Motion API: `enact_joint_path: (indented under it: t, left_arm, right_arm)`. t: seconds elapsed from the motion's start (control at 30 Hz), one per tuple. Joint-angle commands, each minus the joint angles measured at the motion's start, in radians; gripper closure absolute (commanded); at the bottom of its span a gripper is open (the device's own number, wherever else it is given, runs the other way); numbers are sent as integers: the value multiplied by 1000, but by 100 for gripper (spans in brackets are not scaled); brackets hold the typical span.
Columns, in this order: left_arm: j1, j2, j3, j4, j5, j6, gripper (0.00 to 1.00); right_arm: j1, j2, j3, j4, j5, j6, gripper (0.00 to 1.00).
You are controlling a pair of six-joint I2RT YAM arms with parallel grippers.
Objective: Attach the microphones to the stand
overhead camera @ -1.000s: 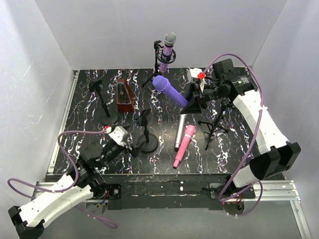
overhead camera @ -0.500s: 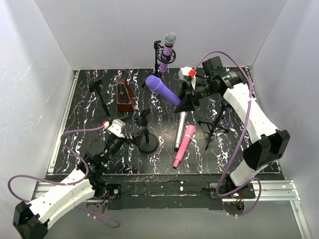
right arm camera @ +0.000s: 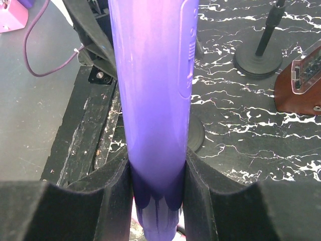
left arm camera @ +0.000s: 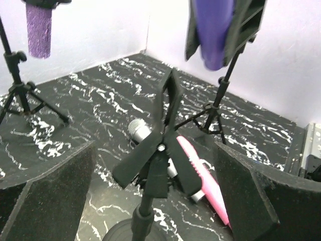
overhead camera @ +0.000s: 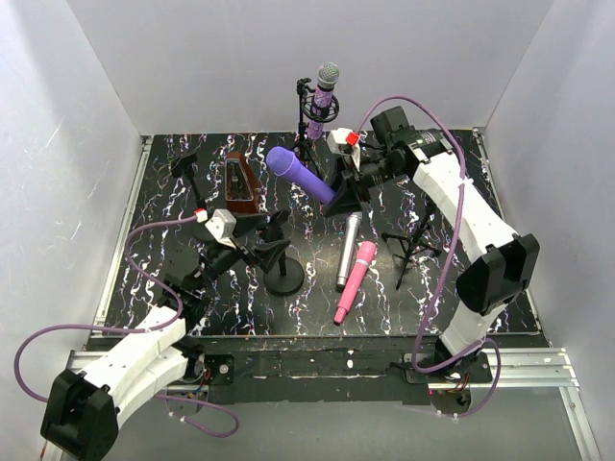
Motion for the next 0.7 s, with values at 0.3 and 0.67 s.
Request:
enact_joint_path:
  t: [0.3, 0.67]
  left_arm:
    - [7, -16, 54, 5, 70, -11, 28]
    - [7, -13, 94, -103, 58, 49, 95]
  right_arm:
    - [59, 77, 81, -1, 14, -114, 99]
    - [103, 182, 152, -157, 59, -431, 99]
